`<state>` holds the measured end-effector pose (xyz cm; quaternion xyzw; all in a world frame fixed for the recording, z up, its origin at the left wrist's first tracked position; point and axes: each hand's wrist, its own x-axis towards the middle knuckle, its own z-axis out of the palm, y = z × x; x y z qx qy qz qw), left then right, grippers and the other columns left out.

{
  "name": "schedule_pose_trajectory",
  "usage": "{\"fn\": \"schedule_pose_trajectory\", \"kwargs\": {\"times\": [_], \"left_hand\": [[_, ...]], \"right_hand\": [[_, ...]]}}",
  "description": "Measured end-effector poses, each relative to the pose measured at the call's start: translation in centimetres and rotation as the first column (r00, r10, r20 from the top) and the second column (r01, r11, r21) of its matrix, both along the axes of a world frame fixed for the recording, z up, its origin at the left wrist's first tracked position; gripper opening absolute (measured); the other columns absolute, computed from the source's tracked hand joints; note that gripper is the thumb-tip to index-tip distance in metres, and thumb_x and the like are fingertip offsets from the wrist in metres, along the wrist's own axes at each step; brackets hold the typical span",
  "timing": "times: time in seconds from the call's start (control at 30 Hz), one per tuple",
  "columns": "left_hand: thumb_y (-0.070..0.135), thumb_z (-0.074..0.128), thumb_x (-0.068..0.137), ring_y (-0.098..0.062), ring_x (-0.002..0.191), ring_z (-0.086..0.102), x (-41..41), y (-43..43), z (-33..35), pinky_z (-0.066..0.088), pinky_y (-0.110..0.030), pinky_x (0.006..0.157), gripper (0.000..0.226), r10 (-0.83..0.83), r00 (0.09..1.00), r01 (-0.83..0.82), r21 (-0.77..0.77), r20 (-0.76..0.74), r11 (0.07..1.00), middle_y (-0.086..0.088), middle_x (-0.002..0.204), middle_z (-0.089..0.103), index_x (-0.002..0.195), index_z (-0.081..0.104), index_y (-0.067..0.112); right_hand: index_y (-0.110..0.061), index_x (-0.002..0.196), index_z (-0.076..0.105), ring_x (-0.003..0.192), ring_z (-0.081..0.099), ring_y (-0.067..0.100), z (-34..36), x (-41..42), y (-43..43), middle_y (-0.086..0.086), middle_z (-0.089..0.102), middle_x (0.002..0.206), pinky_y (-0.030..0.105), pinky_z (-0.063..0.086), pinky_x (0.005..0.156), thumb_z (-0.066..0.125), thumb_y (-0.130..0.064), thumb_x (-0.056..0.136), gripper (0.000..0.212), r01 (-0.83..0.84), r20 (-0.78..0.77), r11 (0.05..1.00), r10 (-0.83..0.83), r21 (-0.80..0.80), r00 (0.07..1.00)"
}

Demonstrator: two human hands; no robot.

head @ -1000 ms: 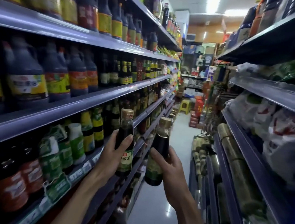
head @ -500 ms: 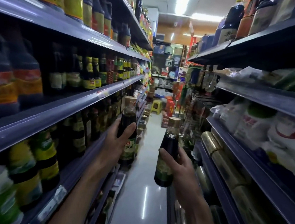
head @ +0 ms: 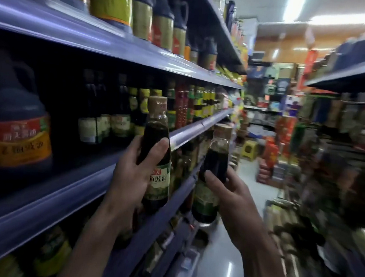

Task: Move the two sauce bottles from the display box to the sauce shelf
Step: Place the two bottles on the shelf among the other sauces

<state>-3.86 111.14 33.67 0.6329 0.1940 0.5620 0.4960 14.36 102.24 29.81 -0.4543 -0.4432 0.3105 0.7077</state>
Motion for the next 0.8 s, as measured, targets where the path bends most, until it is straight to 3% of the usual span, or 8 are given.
{"fn": "schedule_pose_trajectory", "kwargs": {"times": [0.1, 0.23, 0.37, 0.47, 0.57, 0.7, 0.8], "left_hand": [[0.051, 0.067, 0.084, -0.016, 0.102, 0.077, 0.0, 2.8, 2.0, 0.059, -0.034, 0.077, 0.035, 0.115, 0.993, -0.114, -0.014, 0.018, 0.993, 0.006, 0.11, 0.081, 0.115, 0.072, 0.033], [0.056, 0.068, 0.079, -0.021, 0.103, 0.077, 0.1, 4.7, 3.4, 0.057, -0.044, 0.087, 0.047, 0.288, 0.957, -0.287, -0.033, 0.032, 0.957, -0.002, 0.111, 0.081, 0.118, 0.072, 0.028], [0.056, 0.071, 0.082, -0.025, 0.105, 0.076, -0.4, 5.5, 4.3, 0.056, -0.047, 0.093, 0.053, 0.415, 0.909, -0.414, -0.035, 0.041, 0.91, -0.006, 0.117, 0.079, 0.123, 0.069, 0.023], [0.049, 0.065, 0.087, -0.023, 0.105, 0.076, -1.1, 5.4, 4.5, 0.056, -0.041, 0.089, 0.042, 0.494, 0.869, -0.493, -0.031, 0.028, 0.87, 0.0, 0.117, 0.08, 0.121, 0.072, 0.026], [0.059, 0.07, 0.083, -0.022, 0.112, 0.074, -1.5, 5.3, 4.5, 0.052, -0.046, 0.099, 0.052, 0.544, 0.839, -0.542, -0.071, 0.014, 0.838, 0.004, 0.122, 0.078, 0.126, 0.069, 0.03], [0.053, 0.069, 0.085, -0.022, 0.116, 0.072, -1.3, 5.6, 4.9, 0.049, -0.048, 0.103, 0.046, 0.576, 0.816, -0.57, -0.105, 0.042, 0.815, 0.002, 0.122, 0.078, 0.124, 0.072, 0.028], [0.054, 0.072, 0.083, -0.017, 0.121, 0.069, -0.9, 5.9, 5.6, 0.048, -0.043, 0.105, 0.06, 0.581, 0.813, -0.573, -0.117, 0.049, 0.811, 0.004, 0.128, 0.075, 0.134, 0.064, 0.024]], "right_hand": [[-0.024, 0.126, 0.078, 0.121, 0.074, 0.04, 2.2, 2.0, 4.7, 0.017, 0.079, 0.13, 0.05, 0.06, 0.095, 0.086, -0.037, 0.082, 0.047, -0.188, -0.011, 0.982, 0.188, -0.02, 0.982], [-0.023, 0.122, 0.081, 0.118, 0.077, 0.032, 4.8, 4.0, 10.1, 0.014, 0.08, 0.129, 0.05, 0.059, 0.095, 0.086, -0.034, 0.081, 0.043, -0.421, -0.005, 0.906, 0.422, -0.042, 0.907], [-0.026, 0.132, 0.077, 0.128, 0.072, 0.029, 6.4, 3.6, 14.3, 0.007, 0.077, 0.138, 0.055, 0.054, 0.107, 0.094, -0.052, 0.068, 0.071, -0.604, 0.002, 0.796, 0.605, -0.048, 0.797], [-0.026, 0.127, 0.08, 0.128, 0.073, 0.027, 7.1, 2.5, 16.3, 0.006, 0.079, 0.135, 0.056, 0.054, 0.108, 0.093, -0.046, 0.069, 0.062, -0.689, -0.014, 0.725, 0.689, -0.022, 0.725], [-0.027, 0.122, 0.082, 0.128, 0.073, 0.025, 7.7, 1.3, 17.5, 0.004, 0.08, 0.133, 0.055, 0.054, 0.11, 0.087, -0.032, 0.082, 0.04, -0.751, -0.023, 0.66, 0.75, -0.023, 0.661], [-0.023, 0.116, 0.083, 0.117, 0.078, 0.011, 8.2, 0.1, 19.1, 0.003, 0.083, 0.126, 0.026, 0.06, 0.095, 0.081, -0.025, 0.083, 0.034, -0.792, -0.023, 0.61, 0.792, -0.002, 0.61], [-0.017, 0.125, 0.078, 0.12, 0.077, 0.014, 8.7, -0.4, 20.0, 0.002, 0.083, 0.126, 0.035, 0.061, 0.101, 0.079, -0.026, 0.082, 0.044, -0.822, -0.005, 0.569, 0.822, 0.026, 0.569]]}}
